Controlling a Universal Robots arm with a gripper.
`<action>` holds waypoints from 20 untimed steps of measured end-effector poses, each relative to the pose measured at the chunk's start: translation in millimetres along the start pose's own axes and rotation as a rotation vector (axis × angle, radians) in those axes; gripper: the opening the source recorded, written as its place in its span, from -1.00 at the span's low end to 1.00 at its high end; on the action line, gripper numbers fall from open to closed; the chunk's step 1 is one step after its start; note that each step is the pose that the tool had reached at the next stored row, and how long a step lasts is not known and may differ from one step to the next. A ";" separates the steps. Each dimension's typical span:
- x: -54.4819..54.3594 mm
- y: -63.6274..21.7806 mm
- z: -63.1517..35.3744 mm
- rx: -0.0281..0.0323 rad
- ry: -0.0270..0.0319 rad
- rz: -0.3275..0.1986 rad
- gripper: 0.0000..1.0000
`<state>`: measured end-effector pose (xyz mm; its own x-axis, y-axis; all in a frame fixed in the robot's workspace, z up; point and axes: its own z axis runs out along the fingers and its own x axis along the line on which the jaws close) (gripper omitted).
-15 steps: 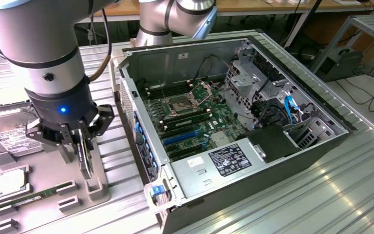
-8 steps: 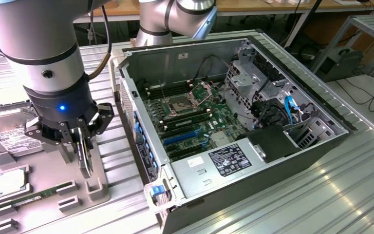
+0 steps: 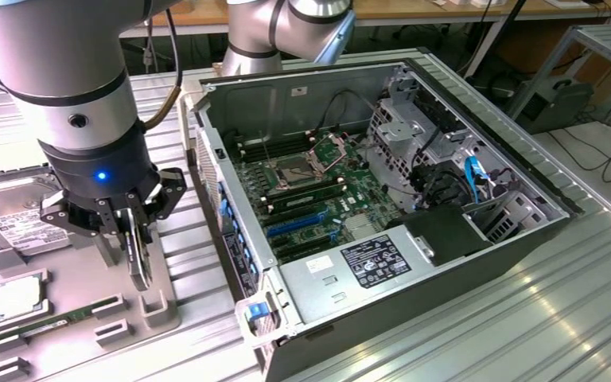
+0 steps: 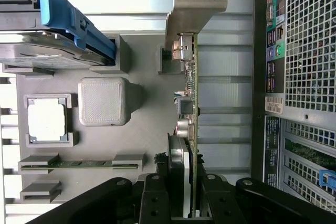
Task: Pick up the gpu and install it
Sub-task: 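Pick up the gpu and move the gpu toward the slot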
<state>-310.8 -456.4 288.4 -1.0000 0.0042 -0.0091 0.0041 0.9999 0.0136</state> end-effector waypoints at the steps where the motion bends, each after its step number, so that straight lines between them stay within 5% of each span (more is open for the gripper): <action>1: 0.0 0.0 0.0 0.0000 0.0000 0.000 -0.44; 10: 0.0 0.1 -1.0 0.0003 0.0003 0.000 -0.44; 20: -0.2 0.4 -19.9 0.0000 0.0000 0.000 -0.44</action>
<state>-310.7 -456.3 308.4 -1.0000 0.0042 -0.0090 0.0041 0.9999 0.0136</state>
